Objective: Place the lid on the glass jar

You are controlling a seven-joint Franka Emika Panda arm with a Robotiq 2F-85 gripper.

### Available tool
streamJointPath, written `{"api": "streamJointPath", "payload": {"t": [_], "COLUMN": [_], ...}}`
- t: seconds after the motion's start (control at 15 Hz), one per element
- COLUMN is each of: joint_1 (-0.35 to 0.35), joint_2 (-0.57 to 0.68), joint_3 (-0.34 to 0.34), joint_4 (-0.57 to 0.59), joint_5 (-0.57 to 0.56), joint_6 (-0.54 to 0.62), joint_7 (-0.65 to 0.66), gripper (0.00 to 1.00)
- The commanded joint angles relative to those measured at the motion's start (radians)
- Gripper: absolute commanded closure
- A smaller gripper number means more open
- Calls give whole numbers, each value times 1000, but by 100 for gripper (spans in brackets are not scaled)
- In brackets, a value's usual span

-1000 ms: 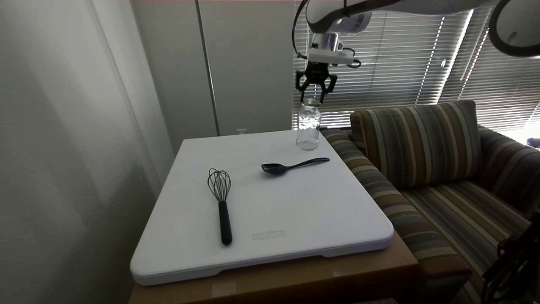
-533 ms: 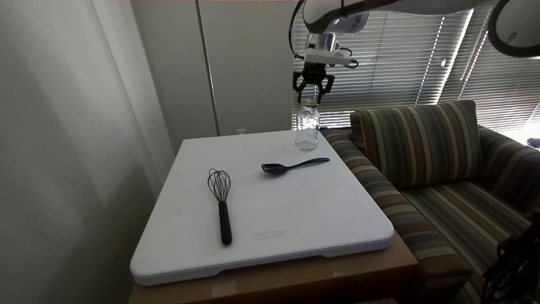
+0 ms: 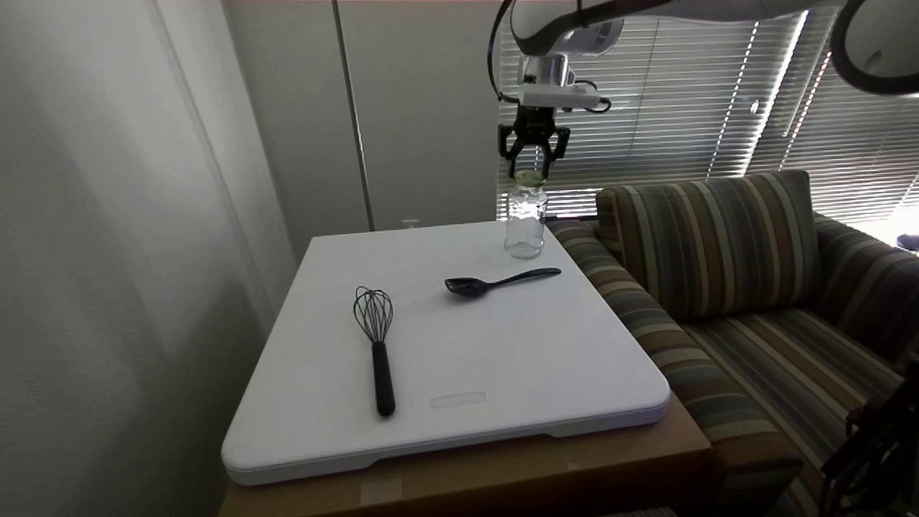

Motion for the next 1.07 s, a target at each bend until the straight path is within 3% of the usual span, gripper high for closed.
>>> {"api": "streamJointPath", "payload": {"t": [0.0, 0.6, 0.67, 0.73, 0.8, 0.87, 1.0], "joint_1": [5, 8, 6, 4, 2, 0, -5], "joint_2": [-34, -31, -31, -29, 35, -28, -31], "joint_3": [-14, -7, -7, -4, -8, -3, -4], "joint_4": [-57, -46, -44, -42, 77, -35, -27], "joint_5": [-31, -70, -67, -63, -55, -59, -57], "joint_6": [-87, -178, -176, -173, -221, -171, -168], "joint_7": [-42, -87, -79, -76, -65, -62, -58], "gripper": [53, 53, 7, 5, 1, 0, 0]}}
